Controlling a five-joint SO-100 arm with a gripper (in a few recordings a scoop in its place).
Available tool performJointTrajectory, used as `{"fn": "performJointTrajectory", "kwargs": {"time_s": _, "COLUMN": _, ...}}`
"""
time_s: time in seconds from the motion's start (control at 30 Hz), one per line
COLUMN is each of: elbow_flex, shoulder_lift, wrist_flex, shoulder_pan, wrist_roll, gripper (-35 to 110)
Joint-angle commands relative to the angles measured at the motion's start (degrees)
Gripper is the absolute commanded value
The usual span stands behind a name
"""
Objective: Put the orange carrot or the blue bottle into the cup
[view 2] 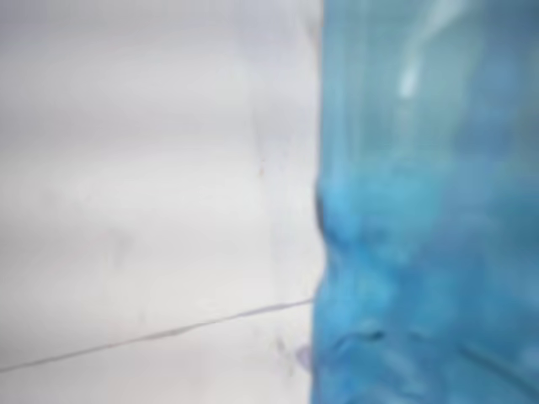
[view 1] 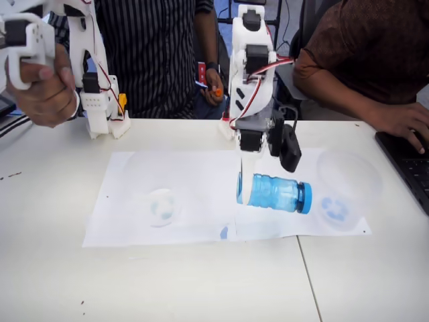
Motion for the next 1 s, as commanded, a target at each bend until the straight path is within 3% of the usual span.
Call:
{"fn": "performJointTrajectory", "kwargs": {"time_s": 0.0, "elbow_flex": -11.2, "shoulder_lift": 11.2, "wrist_flex": 3.9, "shoulder_pan": -2.8, "wrist_roll": 1.6, "gripper": 17}}
{"fn": "performJointTrajectory", "kwargs": {"time_s": 0.37, "elbow_flex": -24.3, "shoulder_lift": 10.9, "wrist_flex": 12.0, "shoulder_pan": -10.0, "wrist_roll": 1.0, "gripper": 17}}
{"fn": "performJointTrajectory", "kwargs": {"time_s": 0.97, "elbow_flex": -25.2, "shoulder_lift": 10.8, "wrist_flex": 11.2, "shoulder_pan": -25.1, "wrist_roll": 0.8, "gripper": 17}}
